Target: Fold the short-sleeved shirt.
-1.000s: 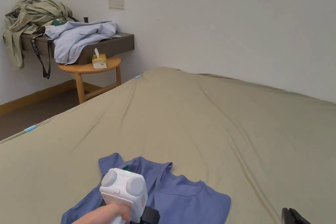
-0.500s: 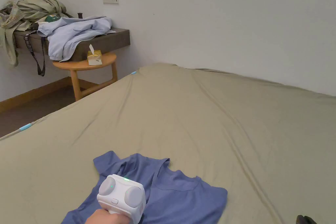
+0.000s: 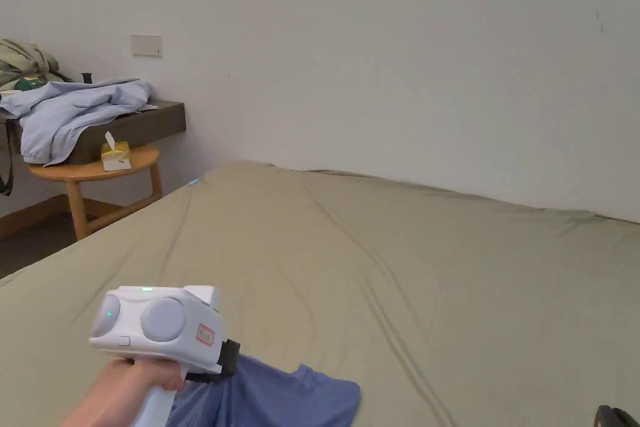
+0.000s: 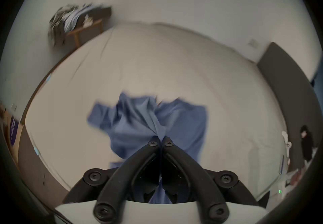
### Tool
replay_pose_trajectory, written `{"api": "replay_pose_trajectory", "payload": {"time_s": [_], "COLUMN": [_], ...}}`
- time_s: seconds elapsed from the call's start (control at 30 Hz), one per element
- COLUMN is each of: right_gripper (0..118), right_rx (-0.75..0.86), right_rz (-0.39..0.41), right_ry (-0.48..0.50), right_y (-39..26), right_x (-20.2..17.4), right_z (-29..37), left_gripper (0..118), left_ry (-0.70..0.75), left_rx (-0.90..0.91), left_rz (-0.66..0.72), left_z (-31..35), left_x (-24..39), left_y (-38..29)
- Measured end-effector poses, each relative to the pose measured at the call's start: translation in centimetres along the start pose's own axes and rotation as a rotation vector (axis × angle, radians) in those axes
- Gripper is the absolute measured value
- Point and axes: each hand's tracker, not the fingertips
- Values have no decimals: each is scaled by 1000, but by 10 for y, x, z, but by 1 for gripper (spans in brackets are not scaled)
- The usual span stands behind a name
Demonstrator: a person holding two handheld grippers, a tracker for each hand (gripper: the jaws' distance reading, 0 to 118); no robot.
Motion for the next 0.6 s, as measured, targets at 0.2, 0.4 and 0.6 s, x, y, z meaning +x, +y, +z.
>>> {"api": "replay_pose_trajectory", "payload": {"time_s": [0.2, 0.4, 0.6], "right_gripper": [9, 9, 8], "right_rx": [85, 149, 143], "right_rz": [-25, -35, -54], "right_ry": [-95, -233, -365], "right_y": [18, 28, 25], "right_x": [44, 94, 138], "right_z": [39, 78, 103], "left_gripper": [0, 0, 0], "left_ry": [-296, -561, -776], "left_rx": [132, 262, 145], "left_rz": [-291, -706, -754], "left_z": [71, 106, 45], "left_x": [132, 273, 379], "left_y": [25, 2, -19]}}
